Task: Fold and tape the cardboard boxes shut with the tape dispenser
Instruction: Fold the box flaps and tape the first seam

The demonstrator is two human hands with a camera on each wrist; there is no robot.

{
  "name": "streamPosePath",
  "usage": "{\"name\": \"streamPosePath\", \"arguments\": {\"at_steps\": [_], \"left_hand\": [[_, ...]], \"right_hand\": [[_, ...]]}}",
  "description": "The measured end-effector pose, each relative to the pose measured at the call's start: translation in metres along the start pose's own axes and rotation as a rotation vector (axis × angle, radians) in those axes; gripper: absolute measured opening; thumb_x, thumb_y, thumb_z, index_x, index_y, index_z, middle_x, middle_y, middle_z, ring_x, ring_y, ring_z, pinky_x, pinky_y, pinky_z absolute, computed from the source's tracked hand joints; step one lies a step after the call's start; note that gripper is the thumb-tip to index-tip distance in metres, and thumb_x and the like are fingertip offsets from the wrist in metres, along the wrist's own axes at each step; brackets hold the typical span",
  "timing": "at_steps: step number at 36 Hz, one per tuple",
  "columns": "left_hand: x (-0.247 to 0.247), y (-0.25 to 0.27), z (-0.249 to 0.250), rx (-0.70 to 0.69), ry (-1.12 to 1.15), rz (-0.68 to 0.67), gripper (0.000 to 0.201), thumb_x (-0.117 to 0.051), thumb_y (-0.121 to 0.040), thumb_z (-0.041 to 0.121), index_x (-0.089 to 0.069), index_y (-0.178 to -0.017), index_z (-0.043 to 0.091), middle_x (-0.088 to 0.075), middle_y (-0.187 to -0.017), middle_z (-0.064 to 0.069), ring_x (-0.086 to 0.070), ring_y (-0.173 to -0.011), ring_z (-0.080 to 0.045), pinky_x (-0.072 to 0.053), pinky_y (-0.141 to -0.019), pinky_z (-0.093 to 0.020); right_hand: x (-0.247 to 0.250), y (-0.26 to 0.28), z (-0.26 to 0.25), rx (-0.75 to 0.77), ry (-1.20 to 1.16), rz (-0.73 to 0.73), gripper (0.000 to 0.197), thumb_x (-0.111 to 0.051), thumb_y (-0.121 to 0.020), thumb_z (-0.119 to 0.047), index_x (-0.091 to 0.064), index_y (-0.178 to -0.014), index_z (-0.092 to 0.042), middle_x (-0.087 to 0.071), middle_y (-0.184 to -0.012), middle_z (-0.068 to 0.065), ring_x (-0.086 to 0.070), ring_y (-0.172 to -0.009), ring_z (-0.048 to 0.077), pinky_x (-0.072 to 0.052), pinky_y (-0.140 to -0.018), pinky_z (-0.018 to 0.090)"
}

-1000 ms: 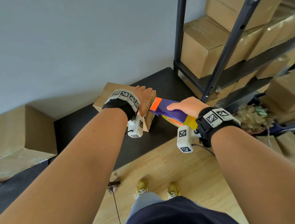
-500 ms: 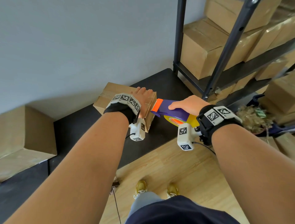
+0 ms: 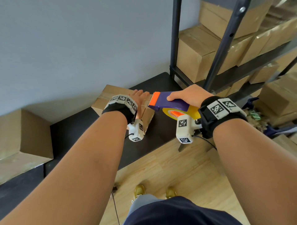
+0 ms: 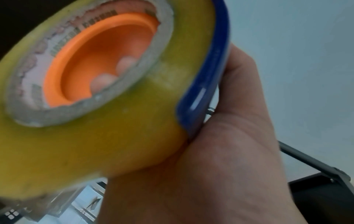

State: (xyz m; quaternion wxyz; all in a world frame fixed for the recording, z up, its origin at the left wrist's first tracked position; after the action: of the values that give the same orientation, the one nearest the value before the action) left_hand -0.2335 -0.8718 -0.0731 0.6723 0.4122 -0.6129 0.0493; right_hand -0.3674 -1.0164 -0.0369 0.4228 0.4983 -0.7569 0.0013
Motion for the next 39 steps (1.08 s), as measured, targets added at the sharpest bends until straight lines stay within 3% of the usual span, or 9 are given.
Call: {"name": "streamPosePath", "arguments": {"at_steps": [7,17,21,24,27,30,32,35,39], "left_hand": [[-0.007,-0.003,-0.008,-0.003,0.048,-0.010,0.122,-0.086,-0.067,0.017,0.000,-0.153,0.025,0.001,-0.161,-0.003,0.003,-0.148,-0.029,-0.019,-0.116,-0.045],[-0.011,-0.005,-0.008,-0.026,0.017,0.036,0.128,-0.087,-0.064,0.024,0.005,-0.153,0.024,0.004,-0.161,-0.008,0.004,-0.148,-0.031,-0.015,-0.118,-0.046],[-0.014,0.000,-0.002,-0.041,0.006,0.086,0.115,-0.076,-0.075,0.020,0.009,-0.153,0.024,0.010,-0.160,-0.010,0.006,-0.148,-0.030,-0.012,-0.118,-0.051],[-0.022,-0.002,-0.007,-0.019,0.109,0.066,0.110,-0.074,-0.076,0.017,0.005,-0.153,0.023,0.011,-0.160,-0.008,0.008,-0.148,-0.029,-0.008,-0.117,-0.053],[-0.025,0.002,-0.012,0.015,0.386,0.101,0.098,-0.068,-0.076,0.015,-0.008,-0.153,0.021,0.004,-0.161,-0.002,0.006,-0.148,-0.024,-0.005,-0.119,-0.050],[-0.017,0.010,-0.014,0.028,0.686,0.287,0.070,-0.058,-0.083,0.016,-0.031,-0.147,0.021,-0.008,-0.160,0.004,-0.003,-0.148,-0.020,-0.014,-0.119,-0.047],[-0.015,0.013,-0.012,0.058,0.636,0.393,0.060,-0.053,-0.091,0.025,-0.031,-0.147,0.020,-0.007,-0.161,0.003,0.000,-0.148,-0.020,-0.009,-0.120,-0.044],[-0.024,0.008,-0.008,0.086,0.456,0.452,0.062,-0.038,-0.100,0.041,-0.015,-0.153,0.019,-0.001,-0.162,0.001,0.007,-0.148,-0.018,0.002,-0.120,-0.039],[-0.035,0.005,-0.006,0.111,0.372,0.460,0.054,-0.025,-0.104,0.037,-0.011,-0.154,0.019,-0.002,-0.162,0.000,0.005,-0.148,-0.018,0.005,-0.119,-0.038]], "right_hand": [[-0.023,-0.004,0.019,-0.059,-0.019,-0.029,0.050,-0.070,-0.077,-0.054,-0.063,-0.097,-0.009,-0.063,-0.088,0.006,-0.059,-0.075,0.016,-0.036,-0.058,0.025],[-0.054,-0.018,0.036,-0.127,-0.003,-0.081,0.060,-0.066,-0.075,-0.065,-0.061,-0.099,-0.010,-0.064,-0.095,0.009,-0.061,-0.083,0.021,-0.040,-0.064,0.027],[-0.060,-0.022,0.034,-0.114,0.040,-0.101,0.064,-0.062,-0.076,-0.069,-0.060,-0.102,-0.010,-0.064,-0.097,0.010,-0.063,-0.087,0.023,-0.042,-0.071,0.029],[-0.061,-0.023,0.032,-0.090,0.083,-0.120,0.065,-0.059,-0.079,-0.069,-0.060,-0.101,-0.009,-0.064,-0.096,0.011,-0.062,-0.086,0.023,-0.041,-0.068,0.027],[-0.061,-0.023,0.030,-0.055,0.144,-0.126,0.067,-0.055,-0.081,-0.071,-0.061,-0.099,-0.007,-0.064,-0.095,0.012,-0.061,-0.084,0.023,-0.039,-0.068,0.027],[-0.062,-0.023,0.028,-0.027,0.178,-0.136,0.065,-0.053,-0.084,-0.069,-0.061,-0.098,-0.006,-0.063,-0.095,0.012,-0.060,-0.085,0.023,-0.040,-0.072,0.028],[-0.063,-0.023,0.028,-0.012,0.199,-0.137,0.062,-0.051,-0.086,-0.068,-0.060,-0.093,-0.007,-0.062,-0.091,0.011,-0.058,-0.078,0.021,-0.039,-0.072,0.028],[-0.065,-0.023,0.030,0.002,0.203,-0.142,0.064,-0.051,-0.087,-0.067,-0.063,-0.092,-0.004,-0.064,-0.091,0.013,-0.059,-0.080,0.023,-0.040,-0.074,0.030],[-0.068,-0.021,0.036,0.003,0.148,-0.156,0.065,-0.054,-0.087,-0.064,-0.067,-0.099,-0.001,-0.066,-0.096,0.016,-0.060,-0.082,0.025,-0.039,-0.072,0.031]]}}
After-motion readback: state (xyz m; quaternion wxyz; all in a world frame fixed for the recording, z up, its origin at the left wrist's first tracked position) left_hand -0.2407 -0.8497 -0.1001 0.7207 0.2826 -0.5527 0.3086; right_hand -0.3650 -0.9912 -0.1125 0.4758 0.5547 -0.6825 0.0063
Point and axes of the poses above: each hand's wrist, its own y-axis away from the middle knuckle, its own x-axis out of the back of the hand, z = x × y, the point moved 9 cm from there along -y, towards the middle knuckle
